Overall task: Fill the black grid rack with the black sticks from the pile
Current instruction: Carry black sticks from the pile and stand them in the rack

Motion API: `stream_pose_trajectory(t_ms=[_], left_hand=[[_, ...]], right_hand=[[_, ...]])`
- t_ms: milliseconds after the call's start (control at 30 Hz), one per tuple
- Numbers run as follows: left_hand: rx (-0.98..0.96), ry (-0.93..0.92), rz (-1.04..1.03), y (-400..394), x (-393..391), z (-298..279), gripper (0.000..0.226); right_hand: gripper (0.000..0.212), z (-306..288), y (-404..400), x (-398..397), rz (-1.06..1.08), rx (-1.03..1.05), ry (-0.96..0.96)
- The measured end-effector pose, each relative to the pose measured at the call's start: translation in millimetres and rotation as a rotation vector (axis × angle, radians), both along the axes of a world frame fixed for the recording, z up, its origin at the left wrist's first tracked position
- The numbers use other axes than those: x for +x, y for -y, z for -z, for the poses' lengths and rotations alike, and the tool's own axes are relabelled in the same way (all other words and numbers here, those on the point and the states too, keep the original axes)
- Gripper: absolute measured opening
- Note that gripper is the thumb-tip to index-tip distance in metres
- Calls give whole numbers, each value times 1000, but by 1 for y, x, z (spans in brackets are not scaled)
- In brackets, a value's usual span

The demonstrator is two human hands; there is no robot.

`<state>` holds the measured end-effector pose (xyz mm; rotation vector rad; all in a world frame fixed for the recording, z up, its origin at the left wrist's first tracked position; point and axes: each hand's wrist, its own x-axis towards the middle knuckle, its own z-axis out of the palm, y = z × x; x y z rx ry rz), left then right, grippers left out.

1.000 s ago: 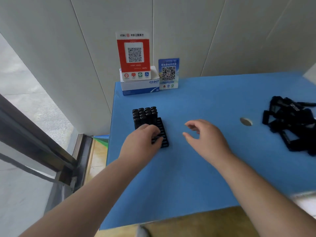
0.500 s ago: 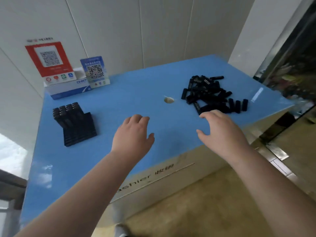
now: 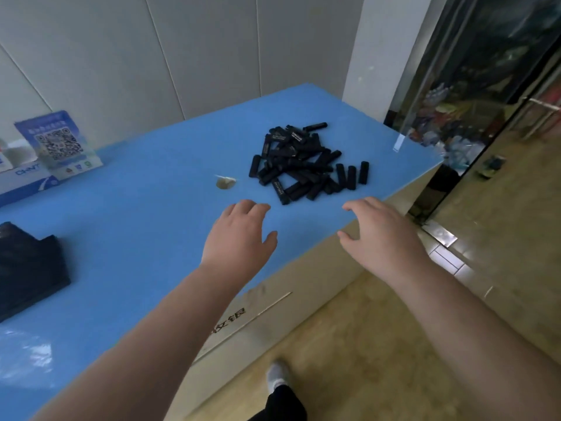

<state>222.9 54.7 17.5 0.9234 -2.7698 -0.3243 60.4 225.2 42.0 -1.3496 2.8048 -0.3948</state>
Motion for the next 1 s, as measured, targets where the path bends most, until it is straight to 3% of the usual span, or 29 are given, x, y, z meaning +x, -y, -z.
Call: stream_pose_trajectory(t_ms=[533, 800, 1000], left_hand=[[-27, -17, 206, 81, -153, 23, 37], [-178, 77, 150, 100, -195, 31, 50], [-225, 197, 111, 102, -212, 32, 42]], right_hand=[[45, 13, 63, -109, -25, 18, 17], [43, 25, 85, -160, -104, 9, 66], [40, 30, 103, -197, -226, 2, 81]])
